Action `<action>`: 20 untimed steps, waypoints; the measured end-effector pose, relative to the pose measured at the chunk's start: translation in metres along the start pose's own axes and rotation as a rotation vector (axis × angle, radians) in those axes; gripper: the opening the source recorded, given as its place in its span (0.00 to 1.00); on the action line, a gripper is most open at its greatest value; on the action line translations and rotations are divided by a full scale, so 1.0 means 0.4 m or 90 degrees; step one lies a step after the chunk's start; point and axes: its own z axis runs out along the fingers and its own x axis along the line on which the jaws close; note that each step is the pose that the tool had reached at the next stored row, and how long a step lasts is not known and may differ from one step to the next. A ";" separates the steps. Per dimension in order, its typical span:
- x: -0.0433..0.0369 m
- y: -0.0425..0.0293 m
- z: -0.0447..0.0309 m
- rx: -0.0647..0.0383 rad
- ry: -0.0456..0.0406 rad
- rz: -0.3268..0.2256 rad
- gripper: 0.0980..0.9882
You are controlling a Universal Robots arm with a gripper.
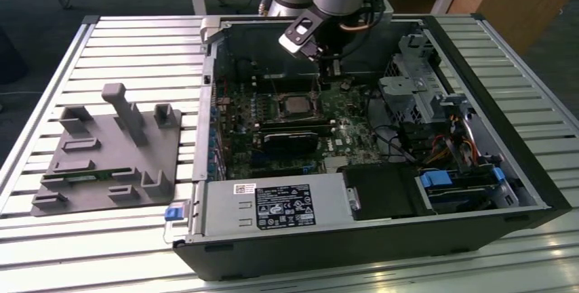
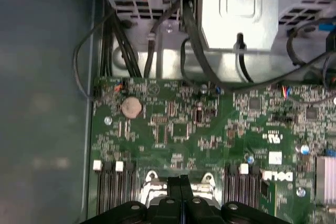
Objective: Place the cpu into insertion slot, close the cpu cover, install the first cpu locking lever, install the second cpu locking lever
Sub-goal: 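Close the cpu cover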
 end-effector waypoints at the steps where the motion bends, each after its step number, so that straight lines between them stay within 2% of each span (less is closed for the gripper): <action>1: 0.000 -0.005 0.000 0.000 0.0000 0.000 0.01; 3: 0.000 -0.013 0.001 0.000 -0.0001 0.000 0.01; 10: -0.001 -0.025 0.016 0.000 -0.0001 0.000 0.01; 15: -0.001 -0.064 0.020 0.000 -0.0002 0.000 0.01; 20: 0.000 -0.082 0.022 0.000 -0.0001 0.000 0.01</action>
